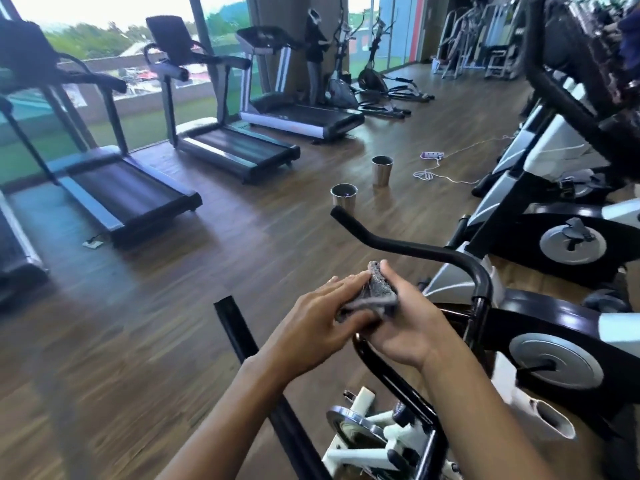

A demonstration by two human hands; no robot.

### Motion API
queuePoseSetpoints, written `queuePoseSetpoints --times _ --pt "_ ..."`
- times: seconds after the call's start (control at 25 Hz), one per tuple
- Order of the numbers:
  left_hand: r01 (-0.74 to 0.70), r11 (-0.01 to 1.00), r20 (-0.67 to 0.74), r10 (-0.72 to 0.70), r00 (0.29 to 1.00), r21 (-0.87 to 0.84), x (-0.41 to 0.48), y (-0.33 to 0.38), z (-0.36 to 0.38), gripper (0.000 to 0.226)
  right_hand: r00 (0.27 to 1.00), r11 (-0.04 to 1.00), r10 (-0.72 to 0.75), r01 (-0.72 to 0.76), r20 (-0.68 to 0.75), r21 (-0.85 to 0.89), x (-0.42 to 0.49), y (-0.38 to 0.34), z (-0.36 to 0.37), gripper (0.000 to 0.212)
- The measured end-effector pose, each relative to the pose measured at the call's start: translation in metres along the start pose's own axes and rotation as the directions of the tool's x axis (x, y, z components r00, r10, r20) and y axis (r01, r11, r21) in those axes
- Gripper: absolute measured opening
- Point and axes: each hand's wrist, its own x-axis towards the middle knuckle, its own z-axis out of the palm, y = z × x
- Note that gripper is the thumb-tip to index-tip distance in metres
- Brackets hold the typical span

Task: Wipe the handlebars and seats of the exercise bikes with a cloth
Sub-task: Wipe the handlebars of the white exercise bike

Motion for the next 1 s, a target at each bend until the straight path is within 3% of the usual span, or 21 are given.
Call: queuePoseSetpoints --times 0.08,0.16,0.24,0.36,0.44,0.52,0.6,0.68,0.76,0.88,1.0 --pt "0.113 0.985 -0.144 -0.132 0.981 -0.133 -0.014 0.003 -0.024 0.015 0.997 0.998 -0.020 0.024 0.071 -0.060 0.002 0.016 0.016 0.070" --pt "0.213 0.926 -0.275 -0.303 0.912 -0.312 -0.031 0.003 -0.048 0.024 0.986 0.982 -0.019 0.049 0.166 -0.182 0.002 0.035 0.037 0.065" --pt "0.279 0.798 -0.340 -0.504 0.794 -0.534 -0.046 -0.003 -0.072 0.023 0.979 0.929 -0.021 0.094 0.202 -0.358 0.004 0.058 0.053 0.062" --pt "0.293 0.464 -0.255 -0.801 0.542 -0.836 -0.073 -0.021 -0.103 0.024 0.977 0.889 -0.106 0.177 0.186 -0.422 0.014 0.092 0.075 0.053" --pt "0.234 0.304 -0.185 -0.888 0.420 -0.924 -0.094 -0.034 -0.121 0.022 0.976 0.886 -0.128 0.193 0.177 -0.423 0.020 0.110 0.090 0.046" --pt "0.156 0.178 -0.107 -0.918 0.382 -0.972 -0.120 -0.044 -0.135 0.025 0.976 0.866 -0.129 0.197 0.175 -0.460 0.030 0.127 0.105 0.036" --pt "0.111 0.091 -0.037 -0.909 0.415 -0.990 -0.149 -0.050 -0.145 0.029 0.980 0.838 -0.102 0.179 0.174 -0.516 0.038 0.142 0.117 0.027" --pt "0.094 0.054 -0.005 -0.892 0.453 -0.994 -0.176 -0.049 -0.151 0.032 0.982 0.792 -0.043 0.145 0.182 -0.594 0.045 0.157 0.129 0.019" --pt "0.064 0.053 -0.019 -0.898 0.440 -0.997 -0.200 -0.048 -0.155 0.035 0.982 0.747 0.029 0.102 0.185 -0.657 0.048 0.175 0.140 0.020" --pt "-0.052 0.060 -0.075 -0.927 0.366 -0.997 -0.233 -0.045 -0.154 0.036 0.968 0.742 0.136 0.040 0.209 -0.670 0.054 0.203 0.150 0.025" --pt "-0.091 0.153 -0.172 -0.950 0.260 -0.984 -0.266 -0.029 -0.150 0.046 0.920 0.736 0.299 -0.054 0.252 -0.675 0.055 0.231 0.155 0.027"
